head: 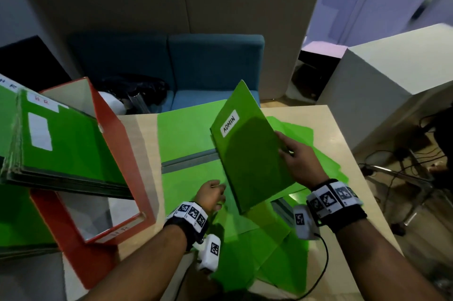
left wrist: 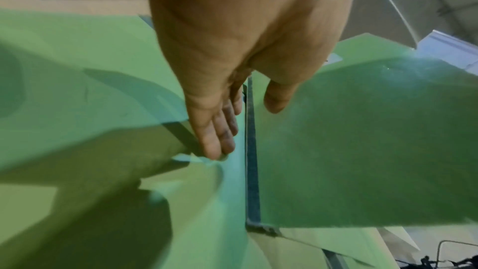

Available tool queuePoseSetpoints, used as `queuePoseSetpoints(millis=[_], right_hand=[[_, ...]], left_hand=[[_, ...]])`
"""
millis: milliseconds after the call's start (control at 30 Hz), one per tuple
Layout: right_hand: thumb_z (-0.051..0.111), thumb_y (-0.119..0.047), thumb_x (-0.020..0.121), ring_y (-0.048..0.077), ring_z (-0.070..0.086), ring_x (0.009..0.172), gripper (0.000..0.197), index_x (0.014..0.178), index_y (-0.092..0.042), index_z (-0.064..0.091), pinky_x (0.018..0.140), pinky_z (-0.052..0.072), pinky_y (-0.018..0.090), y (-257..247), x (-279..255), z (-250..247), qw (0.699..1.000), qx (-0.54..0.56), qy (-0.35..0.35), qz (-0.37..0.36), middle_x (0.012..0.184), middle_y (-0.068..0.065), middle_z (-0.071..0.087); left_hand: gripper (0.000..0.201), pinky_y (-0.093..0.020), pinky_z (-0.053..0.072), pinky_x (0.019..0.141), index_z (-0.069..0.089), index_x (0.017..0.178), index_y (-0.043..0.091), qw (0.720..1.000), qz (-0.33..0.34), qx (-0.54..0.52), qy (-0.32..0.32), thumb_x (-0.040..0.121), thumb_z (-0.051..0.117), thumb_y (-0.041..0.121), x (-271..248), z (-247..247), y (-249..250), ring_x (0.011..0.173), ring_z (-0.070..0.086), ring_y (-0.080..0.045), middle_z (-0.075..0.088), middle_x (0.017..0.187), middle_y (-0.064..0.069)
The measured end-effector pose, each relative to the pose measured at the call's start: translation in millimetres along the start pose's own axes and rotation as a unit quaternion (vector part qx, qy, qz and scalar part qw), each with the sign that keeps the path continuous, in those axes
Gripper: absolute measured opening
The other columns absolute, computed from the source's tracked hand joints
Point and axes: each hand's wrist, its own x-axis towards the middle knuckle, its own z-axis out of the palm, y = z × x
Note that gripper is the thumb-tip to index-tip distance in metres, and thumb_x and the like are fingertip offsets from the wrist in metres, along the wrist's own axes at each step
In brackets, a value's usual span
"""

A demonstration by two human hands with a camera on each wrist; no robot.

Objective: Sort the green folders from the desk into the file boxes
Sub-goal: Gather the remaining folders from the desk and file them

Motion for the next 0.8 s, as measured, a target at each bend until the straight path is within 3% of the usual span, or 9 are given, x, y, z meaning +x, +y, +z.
queuePoseSetpoints(millis=[67, 133, 233, 367, 467, 533, 600, 700, 800], right_hand=[[0.051, -0.001, 0.093, 0.022, 0.06, 0.109, 0.053, 0.142, -0.021, 0.043, 0.084, 0.04, 0.016, 13, -3, -5, 0.999, -0.034, 0.006, 0.021, 0.129, 0.01, 0.06], [0.048, 0.002, 0.092, 0.031, 0.064, 0.096, 0.056, 0.141, -0.025, 0.045, 0.083, 0.05, 0.03, 25, -8, -4, 0.998, -0.039, 0.015, 0.048, 0.124, 0.014, 0.063], [0.046, 0.007, 0.089, 0.039, 0.064, 0.091, 0.059, 0.137, -0.028, 0.049, 0.08, 0.054, 0.048, 40, -13, -1, 0.998, -0.018, 0.034, 0.048, 0.124, 0.013, 0.063], [0.047, 0.013, 0.091, 0.021, 0.057, 0.11, 0.052, 0.135, -0.015, 0.051, 0.08, 0.051, 0.012, 50, -13, -2, 0.989, 0.123, 0.044, 0.072, 0.131, 0.002, 0.054], [0.049, 0.007, 0.092, 0.015, 0.051, 0.112, 0.049, 0.137, -0.014, 0.049, 0.09, 0.044, 0.021, 47, -11, 1, 0.983, 0.146, 0.064, 0.088, 0.124, -0.005, 0.052], [0.052, 0.0, 0.094, 0.015, 0.054, 0.104, 0.048, 0.138, -0.018, 0.049, 0.084, 0.042, 0.021, 43, -5, 4, 0.989, 0.088, 0.08, 0.083, 0.122, -0.002, 0.056], [0.055, -0.005, 0.093, 0.023, 0.057, 0.109, 0.049, 0.14, -0.02, 0.047, 0.09, 0.043, 0.026, 36, 6, 11, 0.994, 0.011, 0.089, 0.07, 0.128, 0.005, 0.058], [0.062, -0.016, 0.09, 0.034, 0.042, 0.128, 0.059, 0.144, -0.017, 0.039, 0.107, 0.033, 0.039, 13, 27, 29, 0.995, -0.079, 0.041, 0.047, 0.141, 0.017, 0.043], [0.064, -0.037, 0.088, 0.034, 0.024, 0.141, 0.07, 0.148, -0.02, 0.032, 0.115, 0.022, 0.043, -28, 40, 51, 0.992, -0.129, -0.016, -0.006, 0.155, 0.017, 0.019]], left_hand=[[0.04, -0.024, 0.037, 0.049, 0.043, 0.132, 0.011, 1.0, -0.007, -0.009, -0.015, 0.095, 0.058, 0.017, -1, 9, 5, 0.063, 0.053, -0.016, 0.058, 0.082, -0.006], [0.045, -0.024, 0.041, 0.051, 0.045, 0.131, 0.007, 0.999, -0.005, -0.022, -0.027, 0.092, 0.063, 0.022, -1, 13, 11, 0.065, 0.054, -0.017, 0.059, 0.081, -0.006], [0.035, -0.036, 0.047, 0.077, 0.05, 0.12, 0.01, 0.999, -0.011, -0.019, -0.035, 0.093, 0.061, 0.029, -1, 14, 17, 0.089, 0.056, -0.02, 0.059, 0.103, -0.007], [0.057, -0.04, 0.054, 0.078, 0.045, 0.131, 0.009, 0.998, 0.007, -0.042, 0.037, 0.087, 0.068, 0.038, -2, 1, 18, 0.105, 0.054, -0.025, 0.055, 0.127, -0.017], [0.046, -0.044, 0.056, 0.078, 0.05, 0.126, 0.011, 0.993, 0.064, -0.093, 0.046, 0.088, 0.069, 0.03, -9, -9, 27, 0.112, 0.056, -0.028, 0.058, 0.127, -0.01], [0.018, -0.039, 0.052, 0.074, 0.056, 0.104, 0.017, 0.986, 0.126, -0.092, 0.058, 0.091, 0.066, 0.023, -18, -15, 37, 0.1, 0.059, -0.025, 0.064, 0.109, -0.005], [0.013, -0.037, 0.049, 0.078, 0.054, 0.092, 0.018, 0.977, 0.176, -0.074, 0.098, 0.09, 0.066, 0.023, -24, -21, 47, 0.093, 0.058, -0.028, 0.061, 0.091, -0.003], [0.031, -0.047, 0.049, 0.095, 0.058, 0.107, 0.019, 0.96, 0.233, -0.119, 0.101, 0.082, 0.075, 0.027, -42, -35, 65, 0.107, 0.058, -0.036, 0.063, 0.106, -0.01], [0.05, -0.042, 0.049, 0.097, 0.053, 0.126, 0.015, 0.931, 0.295, -0.176, 0.122, 0.081, 0.075, 0.01, -67, -53, 84, 0.113, 0.06, -0.03, 0.064, 0.12, -0.012]])
